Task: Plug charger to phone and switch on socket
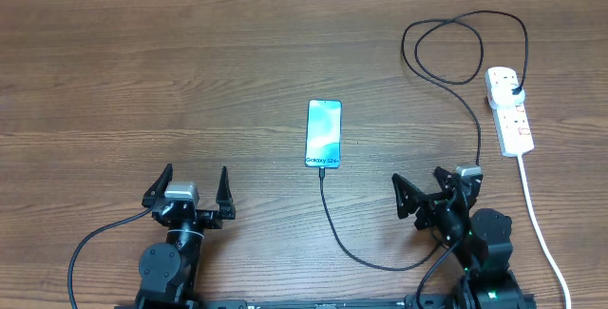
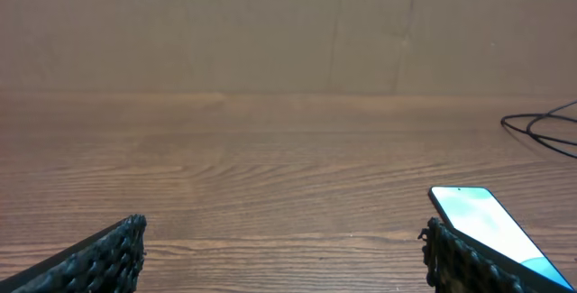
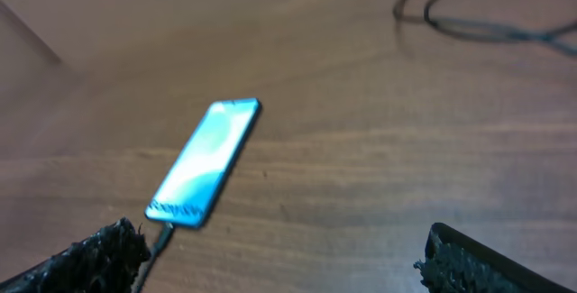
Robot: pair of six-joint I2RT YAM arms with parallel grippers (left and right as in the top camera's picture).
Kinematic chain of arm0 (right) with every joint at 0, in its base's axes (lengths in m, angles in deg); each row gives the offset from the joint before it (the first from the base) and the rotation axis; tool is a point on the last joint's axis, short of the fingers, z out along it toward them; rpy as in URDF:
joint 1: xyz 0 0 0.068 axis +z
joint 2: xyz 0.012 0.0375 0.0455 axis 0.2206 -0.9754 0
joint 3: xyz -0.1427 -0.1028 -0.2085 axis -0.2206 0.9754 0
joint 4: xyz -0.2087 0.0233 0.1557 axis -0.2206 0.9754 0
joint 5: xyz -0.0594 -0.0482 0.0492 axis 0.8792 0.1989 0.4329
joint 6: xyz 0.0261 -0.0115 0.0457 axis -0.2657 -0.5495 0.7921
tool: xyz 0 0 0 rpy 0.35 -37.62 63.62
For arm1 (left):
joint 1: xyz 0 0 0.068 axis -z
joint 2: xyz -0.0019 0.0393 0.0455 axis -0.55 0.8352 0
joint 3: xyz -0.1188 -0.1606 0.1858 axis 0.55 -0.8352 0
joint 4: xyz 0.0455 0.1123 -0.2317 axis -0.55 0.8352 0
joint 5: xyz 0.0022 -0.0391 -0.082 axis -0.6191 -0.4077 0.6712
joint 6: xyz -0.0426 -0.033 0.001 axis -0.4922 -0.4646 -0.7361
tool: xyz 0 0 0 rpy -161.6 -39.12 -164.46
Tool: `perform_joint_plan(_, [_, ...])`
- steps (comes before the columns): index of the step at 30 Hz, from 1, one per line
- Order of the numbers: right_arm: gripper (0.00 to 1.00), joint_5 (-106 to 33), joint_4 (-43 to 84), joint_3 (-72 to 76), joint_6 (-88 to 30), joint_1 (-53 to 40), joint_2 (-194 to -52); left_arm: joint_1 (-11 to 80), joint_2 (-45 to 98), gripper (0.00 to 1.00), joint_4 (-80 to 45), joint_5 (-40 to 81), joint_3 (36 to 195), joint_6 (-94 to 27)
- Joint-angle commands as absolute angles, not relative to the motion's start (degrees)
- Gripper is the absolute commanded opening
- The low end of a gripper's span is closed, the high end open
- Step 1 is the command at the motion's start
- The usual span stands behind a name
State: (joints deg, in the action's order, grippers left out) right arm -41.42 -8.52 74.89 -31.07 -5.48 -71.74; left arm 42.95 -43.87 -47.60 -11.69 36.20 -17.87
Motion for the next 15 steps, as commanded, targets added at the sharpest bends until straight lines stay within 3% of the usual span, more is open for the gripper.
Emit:
perform_joint_plan(1, [1.0,-41.3,-8.8,75.5,-30.9,-5.5,-68.6,42.3,-44.5,1.0,-47.6,-11.6,36.0,-16.8])
perform_joint_plan(15, [1.0,-41.0,-8.7,75.5,-34.5,-5.5,-60.1,42.3,-44.5,0.99,-47.6,-11.6,36.0,-16.8])
